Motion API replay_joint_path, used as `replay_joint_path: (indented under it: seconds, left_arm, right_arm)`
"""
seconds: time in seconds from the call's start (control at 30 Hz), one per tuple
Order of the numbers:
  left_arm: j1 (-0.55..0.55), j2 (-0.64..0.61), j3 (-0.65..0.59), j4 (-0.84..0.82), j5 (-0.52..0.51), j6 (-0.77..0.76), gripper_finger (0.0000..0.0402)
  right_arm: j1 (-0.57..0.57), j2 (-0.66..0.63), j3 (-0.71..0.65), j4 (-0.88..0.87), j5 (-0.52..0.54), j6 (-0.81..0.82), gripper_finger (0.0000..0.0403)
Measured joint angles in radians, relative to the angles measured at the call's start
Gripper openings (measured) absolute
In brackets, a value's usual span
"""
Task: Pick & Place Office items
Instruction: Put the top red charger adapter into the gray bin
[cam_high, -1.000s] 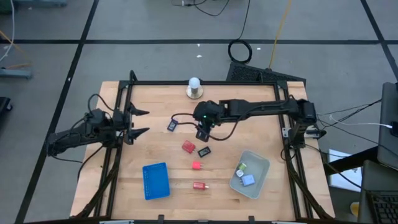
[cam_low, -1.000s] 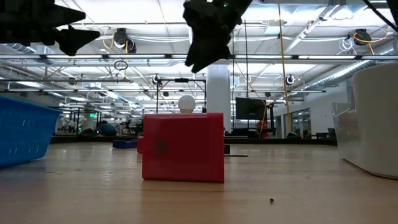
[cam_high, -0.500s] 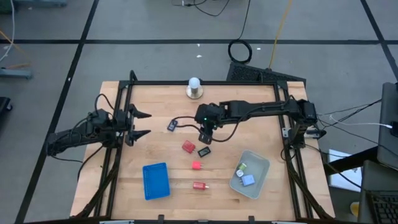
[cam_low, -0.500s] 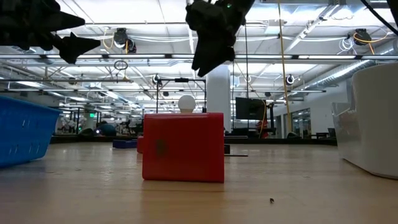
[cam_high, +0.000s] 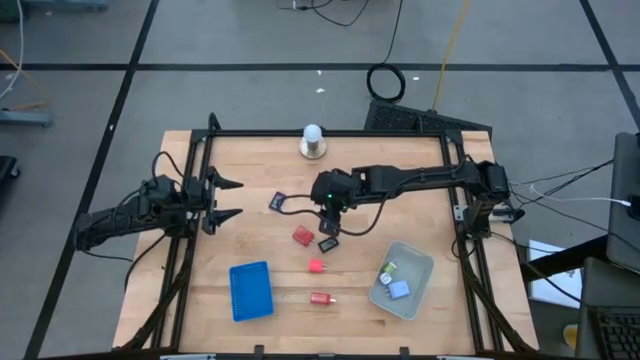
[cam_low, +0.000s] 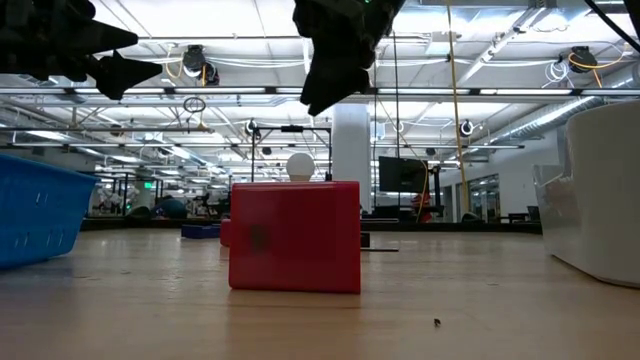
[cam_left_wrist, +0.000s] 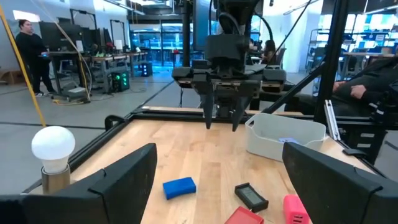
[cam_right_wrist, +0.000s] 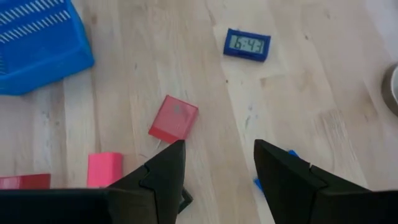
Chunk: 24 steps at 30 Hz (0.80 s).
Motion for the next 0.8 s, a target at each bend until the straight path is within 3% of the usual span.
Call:
replay_joint_path:
  seconds: [0.17, 0.33, 0.43, 0.63, 0.8]
  left_arm:
    - [0.000, 0.000, 0.000, 0.000, 0.000, 0.000, 0.0351]
    - [0.000, 0.000, 0.000, 0.000, 0.000, -0.003, 0.0351]
    - [0.000, 0.000, 0.000, 0.001, 0.000, -0.004, 0.0351]
    - [0.000, 0.000, 0.000, 0.001, 0.000, -0.003, 0.0351]
    - [0.000, 0.000, 0.000, 0.001, 0.000, -0.003, 0.0351]
  right_arm:
    - [-0.004, 0.000, 0.000, 0.014, 0.005, 0.008, 0.0185]
    - [0.014, 0.012, 0.001, 0.010, 0.123, -0.017, 0.0185]
    - [0.021, 0.070, 0.026, -0.011, 0.118, 0.016, 0.0185]
    - [0.003, 0.266, 0.379, -0.260, -0.086, 0.197, 0.0185]
    - [0.021, 0.418, 0.616, -0.417, -0.097, 0.225, 0.0185]
